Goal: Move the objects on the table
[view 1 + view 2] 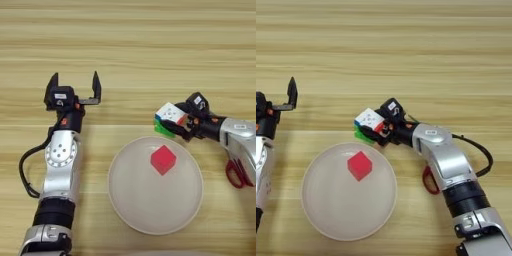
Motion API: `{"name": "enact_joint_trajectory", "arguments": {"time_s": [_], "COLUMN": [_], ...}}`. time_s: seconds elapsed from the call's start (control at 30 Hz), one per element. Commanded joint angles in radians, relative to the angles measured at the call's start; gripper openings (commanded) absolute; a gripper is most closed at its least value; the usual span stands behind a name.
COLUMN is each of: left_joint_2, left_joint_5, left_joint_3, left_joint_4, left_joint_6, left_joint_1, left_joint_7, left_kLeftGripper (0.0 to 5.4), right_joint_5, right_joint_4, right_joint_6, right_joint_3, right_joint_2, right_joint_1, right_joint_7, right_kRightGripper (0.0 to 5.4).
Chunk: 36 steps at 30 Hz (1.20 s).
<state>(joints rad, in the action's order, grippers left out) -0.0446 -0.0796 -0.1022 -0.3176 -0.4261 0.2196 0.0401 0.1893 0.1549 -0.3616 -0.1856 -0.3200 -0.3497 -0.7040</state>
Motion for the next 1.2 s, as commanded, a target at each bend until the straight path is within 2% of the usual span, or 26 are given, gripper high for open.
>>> {"name": "enact_joint_trajectory", "arguments": {"time_s": [0.03, 0.27, 0.7, 0.9, 1.07, 1.2], "left_joint_2": [0.005, 0.006, 0.003, 0.004, 0.004, 0.005], "left_joint_5": [0.009, 0.009, 0.013, 0.017, 0.02, 0.02], "left_joint_3": [0.002, 0.003, 0.003, 0.004, 0.005, 0.005], "left_joint_4": [-0.003, -0.002, -0.01, -0.012, -0.017, -0.02], "left_joint_6": [-0.005, -0.005, -0.006, -0.007, -0.011, -0.012], "left_joint_1": [0.001, 0.001, 0.005, 0.006, 0.009, 0.01], "left_joint_7": [-0.006, -0.007, -0.008, -0.009, -0.011, -0.011], "left_kLeftGripper": [5.4, 5.4, 5.4, 5.4, 5.4, 5.4], "right_joint_5": [-0.002, 0.024, 0.106, 0.142, 0.158, 0.158], "right_joint_4": [-0.027, -0.125, -0.43, -0.516, -0.543, -0.548], "right_joint_6": [0.006, 0.003, -0.04, -0.036, -0.017, -0.012], "right_joint_3": [0.001, 0.031, 0.078, 0.074, 0.058, 0.042], "right_joint_2": [-0.001, -0.015, -0.077, -0.116, -0.147, -0.153], "right_joint_1": [0.007, 0.012, 0.071, 0.151, 0.229, 0.268], "right_joint_7": [-0.008, -0.012, -0.04, -0.074, -0.112, -0.121], "right_kRightGripper": [4.68, 5.37, 5.37, 5.37, 5.37, 5.37]}}
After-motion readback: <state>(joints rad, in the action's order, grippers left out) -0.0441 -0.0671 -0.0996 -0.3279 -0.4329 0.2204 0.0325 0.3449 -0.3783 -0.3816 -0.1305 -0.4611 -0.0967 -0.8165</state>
